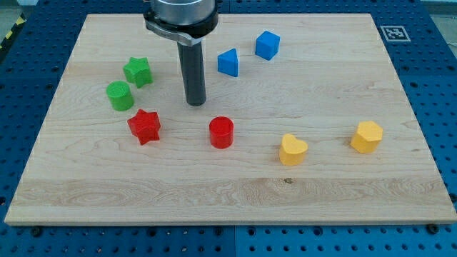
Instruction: Push the red star towards the red circle
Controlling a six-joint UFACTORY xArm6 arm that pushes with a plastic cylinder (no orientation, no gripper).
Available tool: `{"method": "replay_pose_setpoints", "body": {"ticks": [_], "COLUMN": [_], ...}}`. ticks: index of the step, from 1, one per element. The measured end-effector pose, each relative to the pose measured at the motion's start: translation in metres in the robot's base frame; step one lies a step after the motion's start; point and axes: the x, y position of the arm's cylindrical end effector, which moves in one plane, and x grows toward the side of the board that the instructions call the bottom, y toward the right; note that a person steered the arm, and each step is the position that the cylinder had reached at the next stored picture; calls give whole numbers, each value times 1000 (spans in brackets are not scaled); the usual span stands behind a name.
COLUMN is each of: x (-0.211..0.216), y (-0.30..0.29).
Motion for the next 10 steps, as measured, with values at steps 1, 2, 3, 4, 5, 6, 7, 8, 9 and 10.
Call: {"method": "replay_pose_setpoints", "body": {"ticks": [1,2,3,4,5,6,7,8,9,10], "x": [0,4,5,5,5,15,20,20,20,21], "y": [0,-11,-15,-15,-29,-36,-67,-70,-73,-80]}}
